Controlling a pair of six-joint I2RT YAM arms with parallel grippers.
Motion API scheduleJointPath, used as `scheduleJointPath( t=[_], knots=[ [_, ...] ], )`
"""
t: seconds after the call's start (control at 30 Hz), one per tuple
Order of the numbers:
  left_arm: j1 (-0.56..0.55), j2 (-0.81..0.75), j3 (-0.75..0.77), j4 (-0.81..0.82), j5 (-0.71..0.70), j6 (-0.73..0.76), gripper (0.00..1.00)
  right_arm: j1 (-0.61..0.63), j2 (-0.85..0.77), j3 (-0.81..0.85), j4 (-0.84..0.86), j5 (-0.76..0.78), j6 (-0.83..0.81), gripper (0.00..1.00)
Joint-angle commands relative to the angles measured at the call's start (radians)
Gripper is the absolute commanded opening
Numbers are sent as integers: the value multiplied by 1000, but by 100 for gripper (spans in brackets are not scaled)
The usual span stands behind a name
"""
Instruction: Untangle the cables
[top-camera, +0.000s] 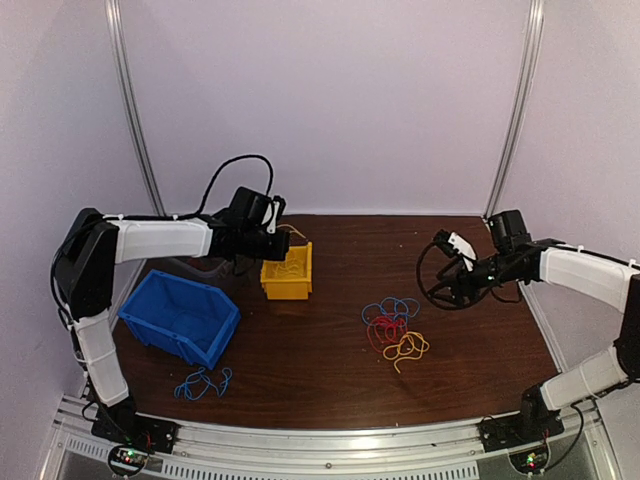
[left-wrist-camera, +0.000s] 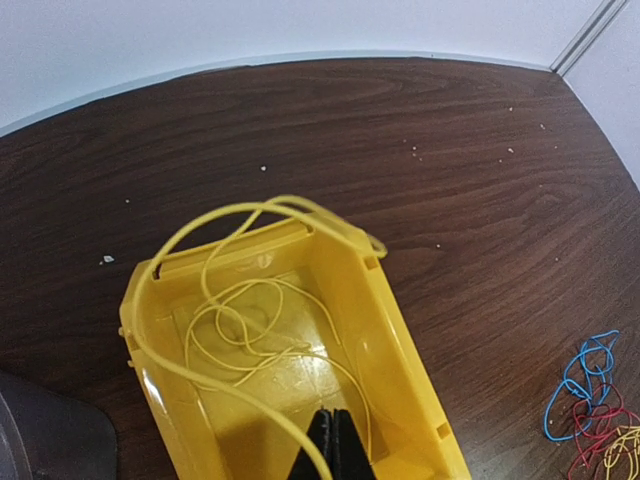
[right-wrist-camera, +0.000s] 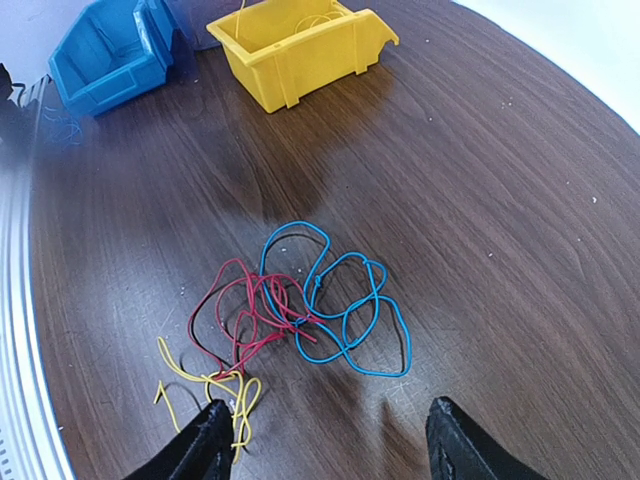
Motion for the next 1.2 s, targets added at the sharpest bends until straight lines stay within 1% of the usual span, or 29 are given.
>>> scheduleJointPath(
  t=[0.0,0.07,0.17,0.23,0.27,0.4,0.53,0.7,0.73,0.77,0.87,0.93,1.07,1.17],
  knots=[
    [-5,20,92,-53,-46,-39,0,-6,-32,-19,16,-14,-4,67],
    [-5,39,138,-97,-40,-50,5,-6,-36,-18,10,-13,-7,67],
    [-6,20,127,-111,-28,-76,6,-6,-51,-21,6,-11,-10,67],
    [-17,-10,87,-96,-25,-87,4,-6,-64,-25,10,-8,-11,67],
    [-23,-27,66,-89,-26,-91,1,-6,-69,-27,11,-8,-11,67],
    [-50,-70,20,-79,-26,-100,0,-6,-83,-30,15,-10,-9,67],
    [-67,-125,32,-84,-54,-94,0,-6,-86,-28,13,-19,-8,67],
    [-69,-226,69,-112,-94,-48,0,-6,-92,-27,12,-26,-9,67],
    [-69,-246,73,-125,-95,-36,2,-6,-94,-25,11,-26,-9,67],
    [-70,-266,75,-143,-92,-22,6,-7,-99,-25,8,-26,-9,67],
    [-79,-325,58,-190,-40,47,19,-6,-123,-24,14,-26,-4,67],
    [-95,-363,42,-254,-42,85,30,-7,-143,-15,19,-21,11,67],
    [-131,-442,12,-404,-47,166,40,-7,-173,7,41,10,45,68],
    [-140,-486,-41,-431,-64,153,50,-7,-174,7,47,11,54,68]
  ],
)
